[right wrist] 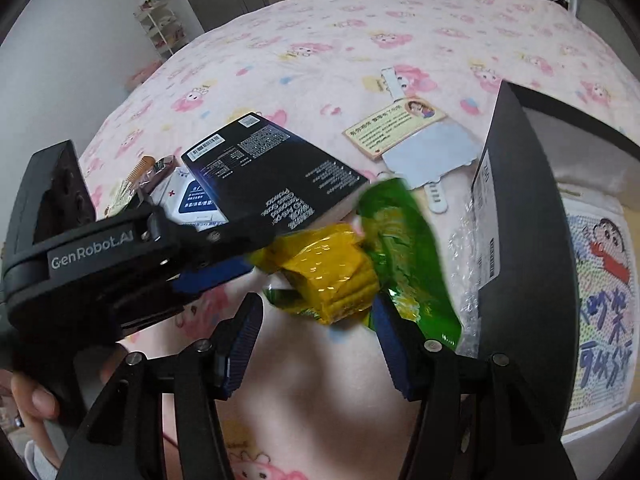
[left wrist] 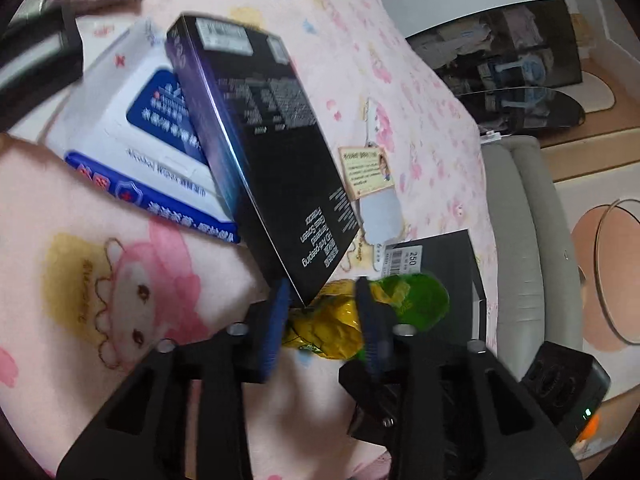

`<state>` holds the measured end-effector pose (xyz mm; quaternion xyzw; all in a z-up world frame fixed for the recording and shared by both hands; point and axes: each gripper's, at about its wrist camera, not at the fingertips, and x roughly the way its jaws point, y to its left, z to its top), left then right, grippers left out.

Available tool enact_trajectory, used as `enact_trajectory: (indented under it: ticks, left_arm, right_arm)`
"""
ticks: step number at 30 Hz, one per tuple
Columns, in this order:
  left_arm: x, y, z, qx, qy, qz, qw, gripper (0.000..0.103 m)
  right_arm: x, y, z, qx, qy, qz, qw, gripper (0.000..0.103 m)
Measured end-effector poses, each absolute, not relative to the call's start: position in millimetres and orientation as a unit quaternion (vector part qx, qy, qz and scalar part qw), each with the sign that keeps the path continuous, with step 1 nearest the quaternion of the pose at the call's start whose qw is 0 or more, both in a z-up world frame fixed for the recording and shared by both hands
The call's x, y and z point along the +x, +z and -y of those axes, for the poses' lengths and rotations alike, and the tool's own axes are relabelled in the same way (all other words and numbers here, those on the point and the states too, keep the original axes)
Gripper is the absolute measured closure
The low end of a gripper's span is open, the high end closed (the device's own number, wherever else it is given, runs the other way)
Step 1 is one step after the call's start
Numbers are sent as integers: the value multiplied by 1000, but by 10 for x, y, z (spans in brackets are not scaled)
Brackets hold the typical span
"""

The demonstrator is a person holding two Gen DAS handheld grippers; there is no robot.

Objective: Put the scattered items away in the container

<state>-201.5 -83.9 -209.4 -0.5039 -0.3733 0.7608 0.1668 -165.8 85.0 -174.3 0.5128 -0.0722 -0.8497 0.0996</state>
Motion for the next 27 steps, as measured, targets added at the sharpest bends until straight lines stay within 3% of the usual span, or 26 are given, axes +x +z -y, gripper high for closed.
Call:
enact_trajectory:
  ticks: [5,11,15,22,27]
  left_arm:
    - [-1968,-1989,797,-499,780,349,144,76]
    - [-2021,-2173,908,-515,758,381,124,67]
    - [-2045,-2315,956,-518,734,419,128,54]
    - [-2202,-2463,910,-535,725,420,107,53]
    - [-2230,-2461,882,-530,726,421,120,71]
  right_arm:
    - [-1658,-1708,-858,506,-855,68,95,50]
    - [-1885,-2049,-847,573,-801,104,138,49]
    - [-1973,-2101,-903,570,-808,108,106,48]
    - [-2004,-1894,-886,504,-860,55,59,48]
    - [-1980,-1907,-862,494,-867,27,63,48]
